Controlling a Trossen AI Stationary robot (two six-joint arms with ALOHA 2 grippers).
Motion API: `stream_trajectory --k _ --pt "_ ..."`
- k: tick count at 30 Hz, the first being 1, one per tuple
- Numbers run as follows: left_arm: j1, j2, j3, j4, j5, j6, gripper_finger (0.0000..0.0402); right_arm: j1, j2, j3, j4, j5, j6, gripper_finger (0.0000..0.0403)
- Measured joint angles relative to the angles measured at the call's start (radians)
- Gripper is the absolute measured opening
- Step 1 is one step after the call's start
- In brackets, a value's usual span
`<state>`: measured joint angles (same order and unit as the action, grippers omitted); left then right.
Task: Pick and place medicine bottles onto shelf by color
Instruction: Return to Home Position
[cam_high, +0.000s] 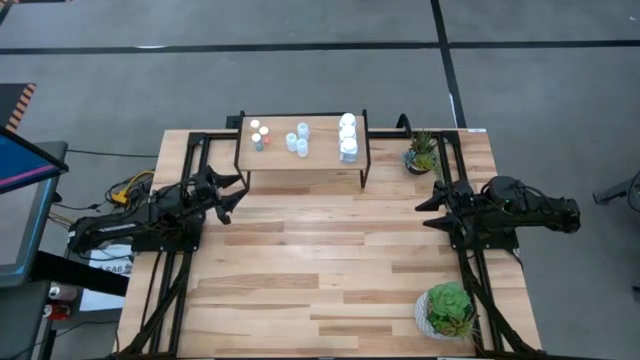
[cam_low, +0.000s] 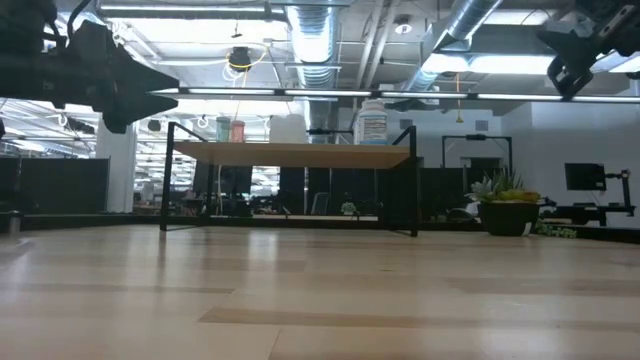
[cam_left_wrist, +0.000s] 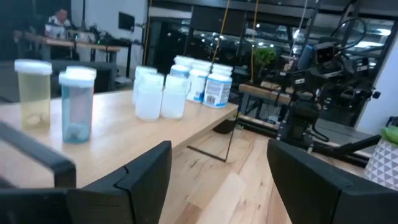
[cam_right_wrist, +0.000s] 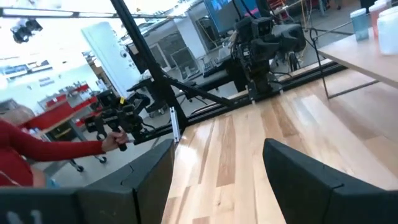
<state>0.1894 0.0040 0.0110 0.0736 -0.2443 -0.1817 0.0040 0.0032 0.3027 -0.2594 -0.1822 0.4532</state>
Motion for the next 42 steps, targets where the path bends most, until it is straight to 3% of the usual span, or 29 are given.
stream_trajectory --k 7,13,20,29,34,40,42 --pt "0.0 0.0 0.0 -0.009 -0.004 -0.041 0.0251 0.0 0.0 0.001 0.012 0.03 0.002 0.027" --pt "0.0 0.0 -0.001 -0.009 -0.003 -0.041 0.0251 0.0 0.0 0.001 0.03 -0.043 -0.092 0.027" --pt "0.0 0.0 -0.001 -0.009 -0.003 -0.041 0.0251 0.0 0.006 0.0 0.1 -0.05 -0.148 0.027" --pt "0.0 0.0 -0.002 -0.009 -0.002 -0.041 0.0251 0.0 0.003 -0.171 0.35 -0.058 -0.071 0.027" --pt "0.0 0.0 -0.002 -0.009 -0.001 -0.041 0.0251 0.0 0.003 -0.215 0.417 -0.144 -0.049 0.027" --pt "0.0 0.0 -0.002 -0.009 -0.001 -0.041 0.0251 0.0 0.0 -0.215 0.426 -0.339 -0.196 0.027" --pt "0.0 0.0 -0.002 -0.009 -0.001 -0.041 0.0251 0.0 0.0 -0.215 0.42 -0.36 -0.223 0.027"
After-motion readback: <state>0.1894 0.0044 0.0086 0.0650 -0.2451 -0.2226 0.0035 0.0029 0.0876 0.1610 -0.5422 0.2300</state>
